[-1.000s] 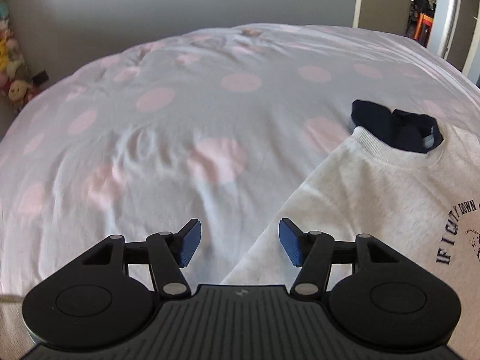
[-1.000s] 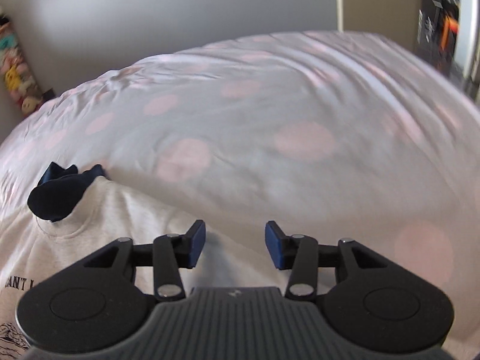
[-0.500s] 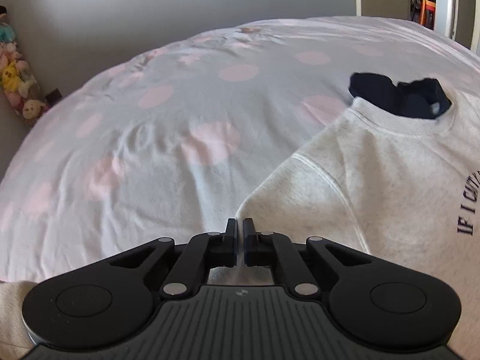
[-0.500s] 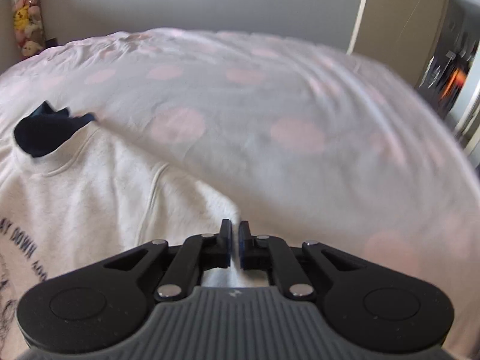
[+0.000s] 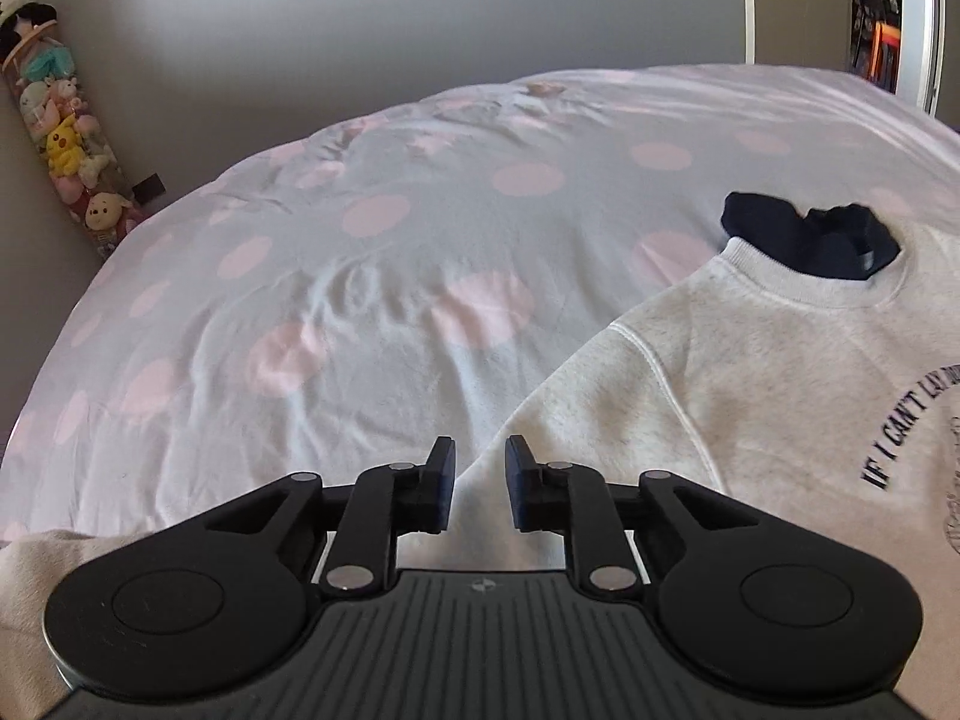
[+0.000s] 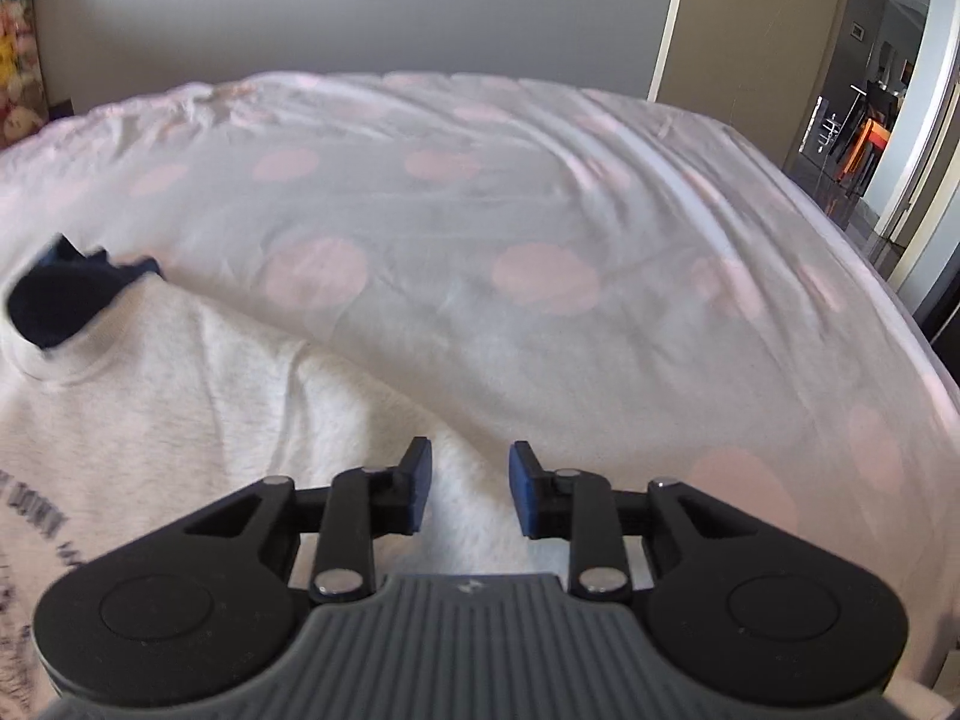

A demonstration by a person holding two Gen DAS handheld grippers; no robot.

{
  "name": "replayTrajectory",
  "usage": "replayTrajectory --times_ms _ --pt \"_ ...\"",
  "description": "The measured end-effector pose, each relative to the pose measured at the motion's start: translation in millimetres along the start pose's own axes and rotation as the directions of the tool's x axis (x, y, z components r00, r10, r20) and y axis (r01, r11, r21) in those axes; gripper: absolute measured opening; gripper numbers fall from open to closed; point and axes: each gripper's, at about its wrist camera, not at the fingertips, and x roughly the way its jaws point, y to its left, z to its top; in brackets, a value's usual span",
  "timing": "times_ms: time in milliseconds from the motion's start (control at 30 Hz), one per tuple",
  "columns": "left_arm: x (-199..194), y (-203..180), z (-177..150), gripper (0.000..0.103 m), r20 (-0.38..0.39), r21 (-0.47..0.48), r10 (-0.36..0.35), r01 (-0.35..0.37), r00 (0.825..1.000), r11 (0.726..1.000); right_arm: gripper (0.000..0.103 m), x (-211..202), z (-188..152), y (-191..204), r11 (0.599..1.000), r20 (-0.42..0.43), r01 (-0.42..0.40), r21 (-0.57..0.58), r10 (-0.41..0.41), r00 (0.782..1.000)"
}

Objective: Fold clothes

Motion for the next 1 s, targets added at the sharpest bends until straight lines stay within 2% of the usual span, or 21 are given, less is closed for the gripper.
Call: replayTrajectory --times_ms 67,133,200,367,400,433,467,567,633,767,833,900,967,1000 --pt "-29 3 -12 0.018 0.003 -0.015 -0.032 0.032 0.999 0.999 0.032 -27 -10 -1 0.999 0.012 -0.033 0.016 0.033 0.999" --pt "-56 4 -27 0.025 -0.009 -0.041 -0.061 0.061 0.998 0.997 0.036 -53 -24 1 0.998 0.014 -0.065 0.025 0.065 0.998" --pt "-79 2 -46 0.026 -0.035 -0.058 -0.108 0.106 0.994 0.993 0.04 -80 -37 2 0.995 0.016 -0.097 0.034 0.097 0.995" --pt "-126 -18 -100 0.029 -0.118 -0.042 -0.216 0.212 0.969 0.976 0.043 -142 -84 17 0.991 -0.009 -0.134 0.013 0.134 0.991" --pt "-134 -23 -110 0.034 -0.131 -0.037 -0.236 0.233 0.963 0.972 0.044 -153 -96 20 0.99 -0.019 -0.141 0.01 0.142 0.99" --pt "-140 -27 -120 0.044 -0.144 -0.033 -0.253 0.251 0.957 0.968 0.045 -165 -107 23 0.988 -0.03 -0.154 0.021 0.155 0.988" --pt "-146 -32 -131 0.048 -0.159 -0.03 -0.269 0.268 0.95 0.963 0.046 -177 -120 25 0.984 -0.041 -0.171 0.043 0.172 0.984" --pt "-154 -47 -161 0.049 -0.216 -0.015 -0.307 0.311 0.927 0.95 0.05 -208 -157 32 0.969 -0.066 -0.217 0.121 0.226 0.972" --pt "-153 -52 -177 0.049 -0.246 -0.017 -0.301 0.306 0.922 0.952 0.053 -229 -184 39 0.957 -0.08 -0.239 0.164 0.255 0.964" --pt "-141 -54 -204 0.049 -0.289 -0.102 -0.319 0.303 0.902 0.948 0.061 -256 -226 45 0.945 -0.101 -0.227 0.237 0.257 0.961" --pt "-134 -55 -212 0.045 -0.311 -0.144 -0.344 0.313 0.886 0.939 0.061 -267 -238 40 0.934 -0.089 -0.215 0.286 0.249 0.964" --pt "-128 -57 -218 0.032 -0.329 -0.179 -0.368 0.325 0.87 0.929 0.067 -278 -243 31 0.918 -0.058 -0.195 0.346 0.229 0.972" --pt "-132 -62 -217 0.022 -0.327 -0.162 -0.363 0.327 0.872 0.931 0.068 -280 -248 21 0.891 -0.05 -0.174 0.419 0.214 0.975" --pt "-136 -64 -216 0.014 -0.324 -0.147 -0.357 0.326 0.876 0.934 0.068 -277 -249 17 0.878 -0.057 -0.168 0.449 0.215 0.975"
